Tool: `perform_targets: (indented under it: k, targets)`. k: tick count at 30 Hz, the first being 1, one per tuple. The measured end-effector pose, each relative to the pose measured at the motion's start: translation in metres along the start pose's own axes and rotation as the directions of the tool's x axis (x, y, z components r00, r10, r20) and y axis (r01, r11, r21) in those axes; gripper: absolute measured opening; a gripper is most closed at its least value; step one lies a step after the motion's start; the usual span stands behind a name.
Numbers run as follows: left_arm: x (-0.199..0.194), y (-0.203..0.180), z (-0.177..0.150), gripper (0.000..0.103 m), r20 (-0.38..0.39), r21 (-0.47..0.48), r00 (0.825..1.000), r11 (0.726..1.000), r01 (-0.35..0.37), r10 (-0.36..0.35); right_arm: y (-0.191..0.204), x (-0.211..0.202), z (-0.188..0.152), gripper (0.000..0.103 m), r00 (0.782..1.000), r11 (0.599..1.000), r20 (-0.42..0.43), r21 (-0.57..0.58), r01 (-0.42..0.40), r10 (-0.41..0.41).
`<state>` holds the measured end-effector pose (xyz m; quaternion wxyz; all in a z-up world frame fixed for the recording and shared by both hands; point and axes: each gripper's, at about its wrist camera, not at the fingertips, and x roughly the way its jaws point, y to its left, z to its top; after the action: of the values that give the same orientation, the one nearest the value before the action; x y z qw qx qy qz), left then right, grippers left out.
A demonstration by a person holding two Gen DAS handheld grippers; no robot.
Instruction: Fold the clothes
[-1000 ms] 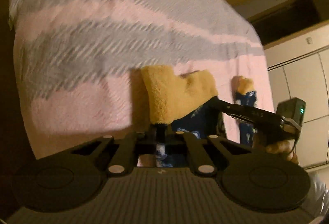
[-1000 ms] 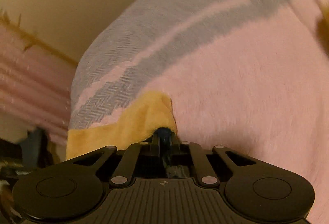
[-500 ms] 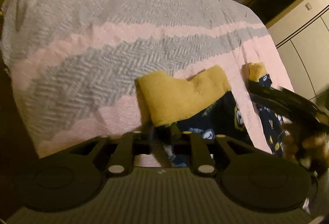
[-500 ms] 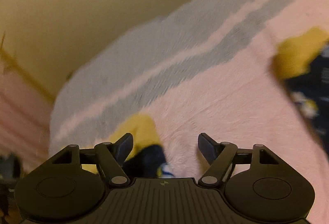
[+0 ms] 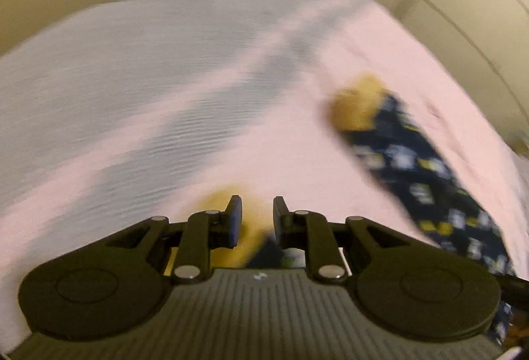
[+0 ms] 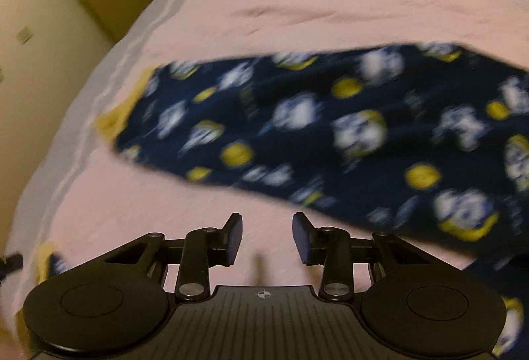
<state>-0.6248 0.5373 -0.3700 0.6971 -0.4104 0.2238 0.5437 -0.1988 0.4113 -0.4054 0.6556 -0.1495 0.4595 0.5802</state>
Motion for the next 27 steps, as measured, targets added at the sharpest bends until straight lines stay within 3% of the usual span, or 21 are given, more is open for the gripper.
perform_targets:
  k: [3,7,9,12,14,17,20,21,24,27]
  targets:
    - [0.049,-0.058,0.025,0.015,0.010,0.143,0.996,0.985,0.091,-0.093,-0.009,0.009,0.014,0.038,0.994,0.996,0.059,0.016,0.091,-0.092]
    - [0.109,-0.118,0.054,0.015,0.040,0.347,0.984,0.926,0.148,-0.172,-0.032,0.011,0.019,0.038,0.984,0.988,0.099,0.060,0.142,-0.148]
    - [0.139,-0.123,0.061,0.016,0.074,0.425,0.988,0.901,0.091,-0.135,-0.045,0.017,0.014,0.038,0.981,0.983,0.083,0.073,0.167,-0.173]
    - [0.192,-0.099,0.069,0.010,0.007,0.409,0.999,0.912,-0.040,0.040,-0.057,0.023,0.003,0.038,0.981,0.977,0.010,0.093,0.193,-0.195]
    - [0.188,-0.080,0.075,0.009,-0.010,0.337,1.000,0.941,0.016,-0.013,-0.059,0.016,-0.004,0.038,0.982,0.978,0.022,0.106,0.182,-0.185]
    - [0.167,-0.082,0.074,0.008,0.039,0.385,0.999,0.922,-0.034,0.020,-0.052,-0.001,-0.012,0.039,0.975,0.978,0.111,0.107,0.181,-0.193]
    - [0.144,-0.093,0.072,0.009,-0.011,0.377,0.999,0.926,-0.027,0.034,-0.058,0.023,-0.017,0.039,0.972,0.967,-0.066,0.107,0.232,-0.226]
    - [0.135,-0.098,0.071,0.009,-0.036,0.374,0.999,0.927,-0.015,0.030,-0.054,0.017,-0.016,0.039,0.971,0.966,-0.068,0.108,0.236,-0.230]
    - [0.085,-0.118,0.050,0.011,-0.072,0.415,0.997,0.910,0.022,0.009,-0.029,-0.033,-0.013,0.039,0.979,0.974,0.012,0.109,0.200,-0.202]
    - [0.034,-0.135,0.017,0.019,-0.170,0.442,0.985,0.893,0.078,-0.002,-0.008,-0.089,-0.023,0.039,0.979,0.972,-0.006,0.121,0.203,-0.204]
